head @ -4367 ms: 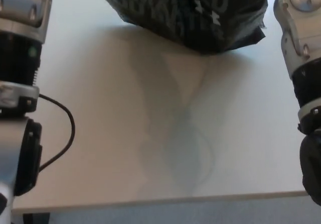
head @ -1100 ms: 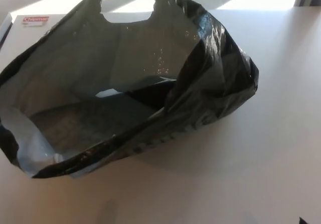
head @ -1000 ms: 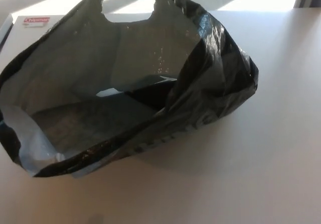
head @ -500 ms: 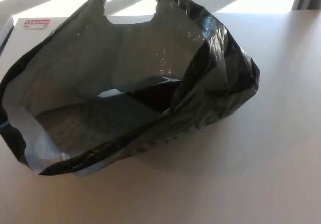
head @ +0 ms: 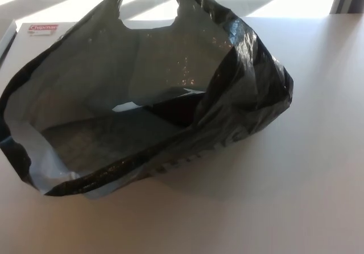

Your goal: A plastic bag is kept infront of the robot in the middle of the desk and the robot uses both its hands to grab it from the top and lifts it up and then releases it.

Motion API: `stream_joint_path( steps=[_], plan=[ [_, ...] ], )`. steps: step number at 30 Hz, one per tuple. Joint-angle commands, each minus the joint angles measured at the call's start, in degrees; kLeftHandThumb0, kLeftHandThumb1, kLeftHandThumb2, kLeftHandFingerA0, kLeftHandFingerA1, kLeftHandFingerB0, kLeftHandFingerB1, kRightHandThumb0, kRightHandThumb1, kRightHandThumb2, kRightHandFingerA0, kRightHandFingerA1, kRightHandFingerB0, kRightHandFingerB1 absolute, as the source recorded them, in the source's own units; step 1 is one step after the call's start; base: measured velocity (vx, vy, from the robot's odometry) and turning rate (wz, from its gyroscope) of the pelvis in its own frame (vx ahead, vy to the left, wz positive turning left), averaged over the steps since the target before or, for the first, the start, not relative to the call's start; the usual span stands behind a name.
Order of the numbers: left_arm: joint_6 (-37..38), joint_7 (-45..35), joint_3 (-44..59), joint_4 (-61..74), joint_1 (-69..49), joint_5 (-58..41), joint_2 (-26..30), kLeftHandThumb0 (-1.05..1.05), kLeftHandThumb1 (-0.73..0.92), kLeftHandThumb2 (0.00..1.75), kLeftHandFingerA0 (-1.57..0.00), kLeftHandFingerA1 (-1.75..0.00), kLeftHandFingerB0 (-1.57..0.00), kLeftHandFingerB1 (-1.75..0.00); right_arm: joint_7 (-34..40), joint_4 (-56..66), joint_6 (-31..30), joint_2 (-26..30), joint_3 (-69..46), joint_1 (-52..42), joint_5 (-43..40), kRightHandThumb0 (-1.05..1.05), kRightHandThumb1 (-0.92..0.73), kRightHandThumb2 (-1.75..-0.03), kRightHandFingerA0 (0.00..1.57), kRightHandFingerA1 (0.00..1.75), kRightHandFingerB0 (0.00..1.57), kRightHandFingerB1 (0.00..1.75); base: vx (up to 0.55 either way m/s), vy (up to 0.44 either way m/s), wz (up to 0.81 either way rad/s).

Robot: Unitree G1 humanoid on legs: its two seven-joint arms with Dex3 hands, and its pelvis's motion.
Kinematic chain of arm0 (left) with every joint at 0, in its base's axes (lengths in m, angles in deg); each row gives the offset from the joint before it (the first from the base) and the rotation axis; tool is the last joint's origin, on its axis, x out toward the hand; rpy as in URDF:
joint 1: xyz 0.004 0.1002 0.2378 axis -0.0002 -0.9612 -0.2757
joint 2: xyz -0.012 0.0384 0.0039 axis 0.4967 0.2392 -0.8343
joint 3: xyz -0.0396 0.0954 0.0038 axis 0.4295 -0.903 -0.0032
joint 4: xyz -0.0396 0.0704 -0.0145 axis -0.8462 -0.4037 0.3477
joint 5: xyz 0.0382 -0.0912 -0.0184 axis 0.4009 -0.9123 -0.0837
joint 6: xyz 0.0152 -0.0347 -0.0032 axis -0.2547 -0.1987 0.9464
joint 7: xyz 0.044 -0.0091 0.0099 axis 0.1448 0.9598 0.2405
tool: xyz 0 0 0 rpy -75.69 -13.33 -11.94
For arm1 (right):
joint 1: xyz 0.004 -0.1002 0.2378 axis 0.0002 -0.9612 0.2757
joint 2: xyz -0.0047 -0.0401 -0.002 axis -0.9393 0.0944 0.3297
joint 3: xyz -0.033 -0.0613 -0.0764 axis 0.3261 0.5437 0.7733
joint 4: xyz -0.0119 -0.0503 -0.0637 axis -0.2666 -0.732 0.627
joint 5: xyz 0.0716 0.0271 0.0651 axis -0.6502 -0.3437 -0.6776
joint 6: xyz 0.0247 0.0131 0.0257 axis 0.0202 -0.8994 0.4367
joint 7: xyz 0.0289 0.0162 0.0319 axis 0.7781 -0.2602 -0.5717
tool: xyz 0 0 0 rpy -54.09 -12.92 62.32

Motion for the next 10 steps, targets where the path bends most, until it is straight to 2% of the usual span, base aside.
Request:
stream_joint_path(
  steps=[1, 3, 4, 5, 6, 7, 8, 9, 10],
  plan=[
    [15.1, 5.9, -1.9, -2.8, -3.4, -15.4, -3.9, -0.37, 0.5, 1.08, -0.01, -0.51, 0.0, -0.49, 1.8, -9.0, 26.3, -7.0, -13.3, 5.1, 9.3, -0.67, -0.87, -0.73, 0.1, 0.29, 0.0, 0.06, 0.0, 0.0, 0.0],
    [15.1, 5.6, -0.9, -2.5, -3.7, -15.3, -5.8, -0.37, 0.48, 1.07, -0.01, -0.5, 0.0, -0.49, 1.0, -8.7, 26.1, -7.3, -13.1, 5.1, 8.3, -0.7, -0.88, -0.66, 0.08, 0.28, 0.0, 0.08, 0.0, 0.0, 0.0],
    [15.1, 5.6, -0.8, -2.3, -3.7, -15.5, -6.3, -0.75, 0.83, 0.65, -0.18, -0.34, -0.17, -0.27, 0.5, -8.4, 26.2, -7.0, -12.6, 5.4, 7.9, -0.69, -0.71, -0.91, 0.05, 0.28, 0.0, 0.06, 0.0, 0.0, 0.0],
    [15.1, 5.6, -0.8, -2.1, -3.6, -15.7, -6.5, -0.75, 0.83, 0.65, -0.18, -0.34, -0.17, -0.27, 0.2, -8.4, 26.4, -6.9, -12.7, 5.7, 7.8, -0.69, -0.71, -0.91, 0.05, 0.28, 0.0, 0.06, 0.0, 0.0, 0.0],
    [15.1, 5.2, -1.9, -1.6, -3.2, -16.1, -5.3, -0.76, 0.81, 0.65, -0.18, -0.35, -0.17, -0.26, -0.1, -7.2, 24.6, -6.7, -11.7, 3.8, 7.6, -0.79, -0.75, -1.08, 0.01, 0.23, 0.0, 0.13, 0.0, 0.0, 0.0],
    [15.1, 5.1, -2.8, -1.9, -2.3, -16.8, -4.5, -0.75, 0.8, 0.65, -0.18, -0.35, -0.17, -0.27, -0.3, -7.3, 24.7, -6.9, -11.9, 3.8, 7.7, -0.82, -0.77, -1.07, 0.01, 0.22, 0.0, 0.1, 0.0, 0.0, 0.0],
    [15.1, 4.8, -2.3, -2.3, -1.6, -16.8, -4.3, -0.76, 0.82, 0.65, -0.2, -0.35, -0.16, -0.27, -0.5, -7.4, 24.9, -7.0, -12.1, 3.9, 7.6, -0.82, -0.76, -1.06, 0.01, 0.2, 0.0, 0.09, 0.0, 0.0, 0.0],
    [15.1, 4.4, -1.3, -3.1, -0.8, -16.5, -4.1, -0.37, 0.47, 1.06, -0.01, -0.5, 0.0, -0.49, -0.6, -7.9, 24.8, -6.9, -11.3, 4.1, 6.9, -0.81, -0.74, -1.04, 0.0, 0.17, 0.0, 0.09, 0.0, 0.0, 0.0],
    [15.1, 4.3, -1.1, -3.5, -0.5, -16.5, -3.9, -0.37, 0.47, 1.06, -0.01, -0.5, 0.0, -0.49, -0.6, -8.3, 24.8, -6.8, -10.6, 4.3, 6.4, -0.81, -0.74, -1.04, 0.0, 0.17, 0.0, 0.09, 0.0, 0.0, 0.0]
  ],
)
